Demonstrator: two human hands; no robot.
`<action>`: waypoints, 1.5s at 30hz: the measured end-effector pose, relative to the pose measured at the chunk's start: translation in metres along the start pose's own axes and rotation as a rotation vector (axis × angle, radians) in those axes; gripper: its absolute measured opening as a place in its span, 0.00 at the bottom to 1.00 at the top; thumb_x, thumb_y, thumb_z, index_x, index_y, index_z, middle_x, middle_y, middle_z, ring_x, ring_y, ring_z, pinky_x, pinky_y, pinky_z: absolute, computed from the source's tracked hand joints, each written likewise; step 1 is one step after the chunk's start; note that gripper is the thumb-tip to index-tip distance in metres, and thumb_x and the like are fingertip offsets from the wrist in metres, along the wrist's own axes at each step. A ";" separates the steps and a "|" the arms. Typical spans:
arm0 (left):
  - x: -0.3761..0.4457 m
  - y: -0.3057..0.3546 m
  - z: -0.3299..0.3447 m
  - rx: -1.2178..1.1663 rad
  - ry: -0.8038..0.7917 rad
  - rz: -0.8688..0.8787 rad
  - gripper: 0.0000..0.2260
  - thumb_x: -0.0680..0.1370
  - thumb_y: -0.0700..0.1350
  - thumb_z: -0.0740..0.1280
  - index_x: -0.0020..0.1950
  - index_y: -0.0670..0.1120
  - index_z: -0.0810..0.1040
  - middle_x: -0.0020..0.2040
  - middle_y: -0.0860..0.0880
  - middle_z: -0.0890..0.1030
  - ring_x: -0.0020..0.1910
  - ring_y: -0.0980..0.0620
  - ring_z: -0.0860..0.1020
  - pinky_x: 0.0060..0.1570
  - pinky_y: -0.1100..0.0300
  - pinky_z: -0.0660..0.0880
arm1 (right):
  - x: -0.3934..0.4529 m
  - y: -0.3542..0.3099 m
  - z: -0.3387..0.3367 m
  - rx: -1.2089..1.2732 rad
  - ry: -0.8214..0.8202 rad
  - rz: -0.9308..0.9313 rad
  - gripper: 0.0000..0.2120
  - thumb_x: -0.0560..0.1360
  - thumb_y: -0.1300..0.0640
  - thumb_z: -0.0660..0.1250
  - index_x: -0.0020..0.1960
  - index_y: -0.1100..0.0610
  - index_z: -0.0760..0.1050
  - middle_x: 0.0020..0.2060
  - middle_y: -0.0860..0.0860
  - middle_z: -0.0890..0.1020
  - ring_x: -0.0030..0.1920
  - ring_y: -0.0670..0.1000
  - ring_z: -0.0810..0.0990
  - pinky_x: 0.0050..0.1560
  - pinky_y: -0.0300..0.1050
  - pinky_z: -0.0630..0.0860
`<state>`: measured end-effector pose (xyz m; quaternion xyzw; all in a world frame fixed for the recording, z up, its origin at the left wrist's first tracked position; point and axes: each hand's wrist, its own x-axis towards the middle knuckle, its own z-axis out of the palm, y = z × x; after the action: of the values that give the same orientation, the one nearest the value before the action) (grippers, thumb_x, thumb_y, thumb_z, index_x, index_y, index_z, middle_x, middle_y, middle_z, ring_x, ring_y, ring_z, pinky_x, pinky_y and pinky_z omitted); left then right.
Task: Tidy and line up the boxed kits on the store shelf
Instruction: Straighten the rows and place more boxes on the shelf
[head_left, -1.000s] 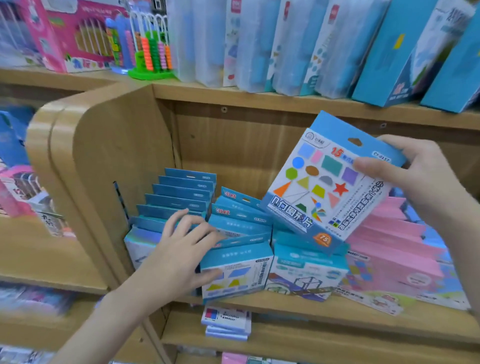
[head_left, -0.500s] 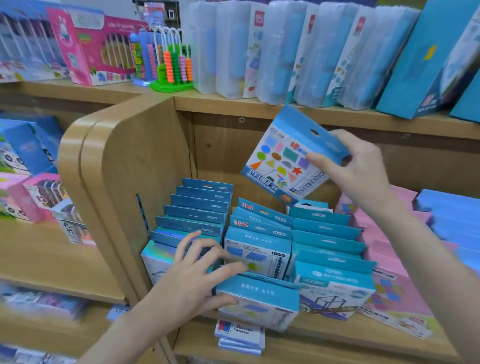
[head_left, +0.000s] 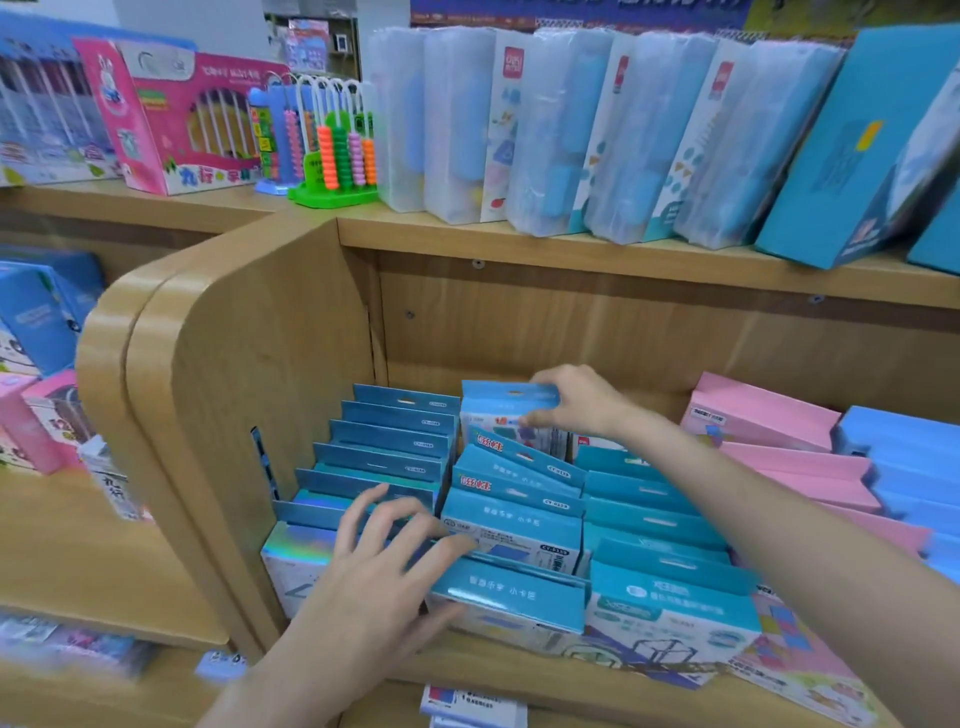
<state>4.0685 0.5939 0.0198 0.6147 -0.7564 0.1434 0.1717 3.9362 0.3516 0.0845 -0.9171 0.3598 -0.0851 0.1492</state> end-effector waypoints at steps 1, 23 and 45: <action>0.002 0.001 -0.001 0.003 -0.011 -0.009 0.17 0.71 0.60 0.61 0.56 0.54 0.71 0.50 0.55 0.76 0.54 0.51 0.70 0.65 0.49 0.58 | 0.001 0.003 0.004 -0.027 -0.031 0.006 0.12 0.70 0.49 0.71 0.49 0.53 0.74 0.42 0.51 0.77 0.43 0.51 0.73 0.35 0.41 0.66; 0.122 -0.015 -0.014 -0.148 -0.516 -0.035 0.34 0.71 0.71 0.52 0.74 0.58 0.55 0.74 0.60 0.56 0.73 0.60 0.50 0.67 0.67 0.40 | 0.006 0.090 -0.019 -0.300 -0.647 0.210 0.27 0.72 0.48 0.69 0.66 0.57 0.67 0.62 0.53 0.73 0.55 0.52 0.72 0.52 0.44 0.70; 0.114 -0.019 -0.008 -0.270 -0.361 -0.045 0.29 0.72 0.64 0.62 0.70 0.59 0.59 0.63 0.65 0.61 0.65 0.64 0.57 0.67 0.64 0.50 | -0.019 0.081 -0.037 -0.232 -0.370 0.027 0.14 0.66 0.53 0.75 0.35 0.52 0.68 0.43 0.50 0.76 0.46 0.52 0.73 0.40 0.44 0.68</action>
<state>4.0666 0.4928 0.0772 0.6187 -0.7731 -0.0752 0.1174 3.8611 0.2997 0.0912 -0.9231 0.3460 0.1287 0.1074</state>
